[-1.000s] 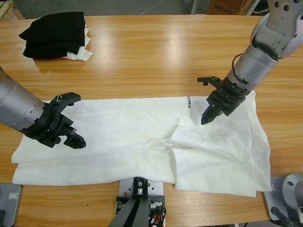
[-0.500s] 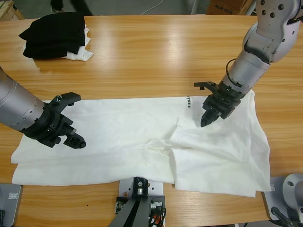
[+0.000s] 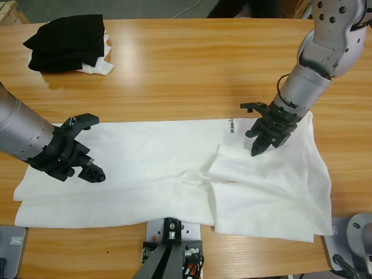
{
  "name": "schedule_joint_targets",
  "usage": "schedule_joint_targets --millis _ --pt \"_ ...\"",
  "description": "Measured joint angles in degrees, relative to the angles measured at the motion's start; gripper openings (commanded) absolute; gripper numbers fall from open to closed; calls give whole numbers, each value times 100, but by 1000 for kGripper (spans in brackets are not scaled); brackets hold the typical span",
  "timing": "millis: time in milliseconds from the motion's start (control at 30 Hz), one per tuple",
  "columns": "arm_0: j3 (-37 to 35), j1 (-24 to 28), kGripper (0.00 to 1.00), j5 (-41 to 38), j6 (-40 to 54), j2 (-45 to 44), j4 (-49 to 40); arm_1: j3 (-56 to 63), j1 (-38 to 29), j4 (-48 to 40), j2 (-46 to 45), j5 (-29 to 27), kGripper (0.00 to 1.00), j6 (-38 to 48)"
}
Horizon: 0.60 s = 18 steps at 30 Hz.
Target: Fold clothes
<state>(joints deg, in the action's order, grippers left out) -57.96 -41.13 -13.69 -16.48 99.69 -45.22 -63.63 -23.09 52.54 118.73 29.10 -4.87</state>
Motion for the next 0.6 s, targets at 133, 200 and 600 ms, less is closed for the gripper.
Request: schedule_joint_targets --millis 133,200,600 --pt "2 0 770 0 0 0 0 -120 0 12 -58 -169 0 -148" --pt "7 0 770 0 0 0 0 -301 0 15 -236 -374 0 -320" --pt "35 -3 770 0 0 0 0 -997 0 -21 -346 -1051 1000 -949"
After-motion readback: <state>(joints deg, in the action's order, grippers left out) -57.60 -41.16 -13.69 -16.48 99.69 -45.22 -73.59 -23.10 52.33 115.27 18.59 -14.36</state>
